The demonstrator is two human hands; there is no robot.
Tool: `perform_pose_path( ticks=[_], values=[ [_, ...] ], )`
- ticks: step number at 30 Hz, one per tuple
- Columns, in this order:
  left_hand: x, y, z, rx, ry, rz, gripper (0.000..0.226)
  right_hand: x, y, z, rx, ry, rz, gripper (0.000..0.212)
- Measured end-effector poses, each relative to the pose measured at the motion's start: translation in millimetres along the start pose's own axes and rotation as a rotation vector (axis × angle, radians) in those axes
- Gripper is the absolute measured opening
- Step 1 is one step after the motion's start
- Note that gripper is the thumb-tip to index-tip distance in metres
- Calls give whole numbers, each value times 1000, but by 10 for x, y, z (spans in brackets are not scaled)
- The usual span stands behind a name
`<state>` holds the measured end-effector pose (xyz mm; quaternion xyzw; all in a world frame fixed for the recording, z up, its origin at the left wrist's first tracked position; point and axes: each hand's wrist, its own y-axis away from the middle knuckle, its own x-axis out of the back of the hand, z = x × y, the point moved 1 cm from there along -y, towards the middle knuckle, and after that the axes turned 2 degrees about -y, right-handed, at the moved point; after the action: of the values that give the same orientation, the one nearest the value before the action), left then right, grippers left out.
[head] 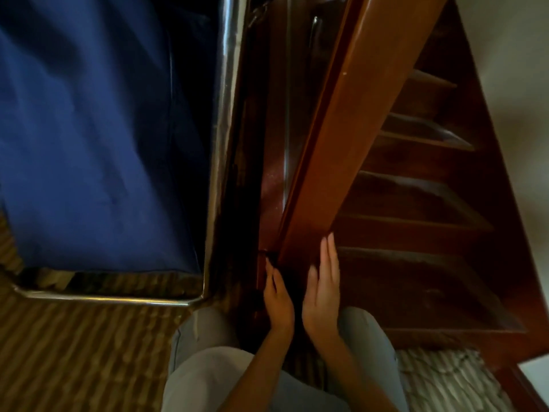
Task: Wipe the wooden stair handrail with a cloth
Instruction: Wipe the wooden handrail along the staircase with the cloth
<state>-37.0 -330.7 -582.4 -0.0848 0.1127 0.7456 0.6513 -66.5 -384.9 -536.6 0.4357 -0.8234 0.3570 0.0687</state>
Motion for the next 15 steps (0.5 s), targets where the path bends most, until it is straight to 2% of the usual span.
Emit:
perform_pose_path(
  ticks=[2,4,5,7,11,14,15],
  values=[
    [4,12,-2,82,104,6,46,-36,417,213,-386,-112,29,42],
    [24,-18,-7,164,125,-23,50,-125,653,332,-787,-322,18,36],
    [50,-32,-24,194,111,-36,51,-174,682,347,-918,-446,-4,38],
    [95,-47,-61,206,26,-58,48,-272,623,337,-1006,-628,-48,43],
    [194,-63,-21,149,-125,-95,39,-406,469,302,-1016,-758,-28,26],
    [202,-34,-3,163,-134,-161,39,-448,376,397,-1212,-900,25,34],
    [167,7,9,156,-190,-217,46,-461,337,427,-1285,-988,54,38]
  ],
)
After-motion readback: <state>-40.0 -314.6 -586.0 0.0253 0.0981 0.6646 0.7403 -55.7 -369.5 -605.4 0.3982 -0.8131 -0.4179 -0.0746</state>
